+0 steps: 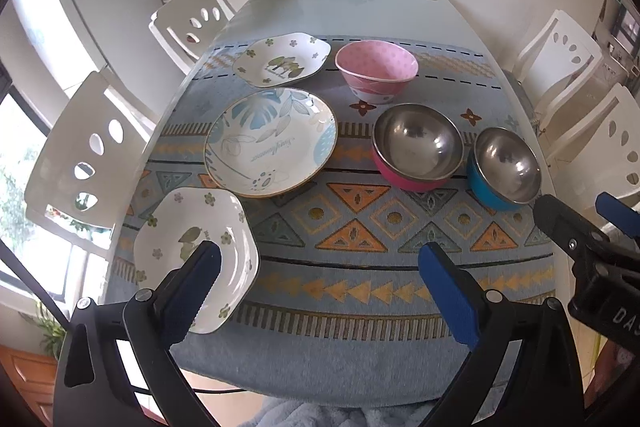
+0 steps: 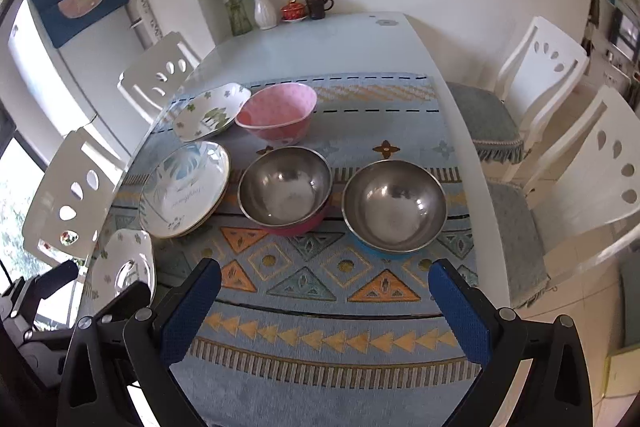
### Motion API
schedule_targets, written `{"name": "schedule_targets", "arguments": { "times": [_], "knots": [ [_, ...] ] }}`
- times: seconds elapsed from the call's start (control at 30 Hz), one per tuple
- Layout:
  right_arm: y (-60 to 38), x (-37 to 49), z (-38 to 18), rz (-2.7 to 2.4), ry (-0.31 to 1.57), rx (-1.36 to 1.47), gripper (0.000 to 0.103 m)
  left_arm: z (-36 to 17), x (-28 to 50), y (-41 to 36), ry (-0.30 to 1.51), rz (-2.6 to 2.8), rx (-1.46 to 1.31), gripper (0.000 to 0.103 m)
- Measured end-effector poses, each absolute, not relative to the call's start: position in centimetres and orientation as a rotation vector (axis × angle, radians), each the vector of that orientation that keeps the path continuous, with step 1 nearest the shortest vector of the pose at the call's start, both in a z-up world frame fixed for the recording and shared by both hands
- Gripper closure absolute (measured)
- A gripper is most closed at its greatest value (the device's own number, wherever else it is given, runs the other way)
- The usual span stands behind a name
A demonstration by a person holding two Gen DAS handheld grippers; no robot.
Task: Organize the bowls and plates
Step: 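Pull both tools back from the steel bowls toward the plates, then grasp the rim of the large blue-leaf plate with both tools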
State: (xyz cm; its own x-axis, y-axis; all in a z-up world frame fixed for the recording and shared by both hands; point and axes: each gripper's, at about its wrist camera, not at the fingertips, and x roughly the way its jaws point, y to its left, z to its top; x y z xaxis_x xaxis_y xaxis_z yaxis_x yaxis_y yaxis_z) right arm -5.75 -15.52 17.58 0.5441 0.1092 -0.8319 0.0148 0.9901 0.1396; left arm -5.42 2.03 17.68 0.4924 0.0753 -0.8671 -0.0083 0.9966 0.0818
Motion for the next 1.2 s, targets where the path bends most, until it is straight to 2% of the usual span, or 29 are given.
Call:
{"name": "schedule_targets", "arguments": {
  "times": [0.87, 1.2],
  "knots": [
    [-14.3, -5.4, 17.1, 0.066, 1.021, 0.094, 0.0, 17.0, -4.9, 3.4, 1.092, 0.066, 0.023, 0.004],
    [-11.9, -4.9, 16.2, 0.122, 1.058, 0.121, 0.0, 15.7, -5.1, 7.4, 1.119, 0.137, -0.027, 0.005]
  ]
}}
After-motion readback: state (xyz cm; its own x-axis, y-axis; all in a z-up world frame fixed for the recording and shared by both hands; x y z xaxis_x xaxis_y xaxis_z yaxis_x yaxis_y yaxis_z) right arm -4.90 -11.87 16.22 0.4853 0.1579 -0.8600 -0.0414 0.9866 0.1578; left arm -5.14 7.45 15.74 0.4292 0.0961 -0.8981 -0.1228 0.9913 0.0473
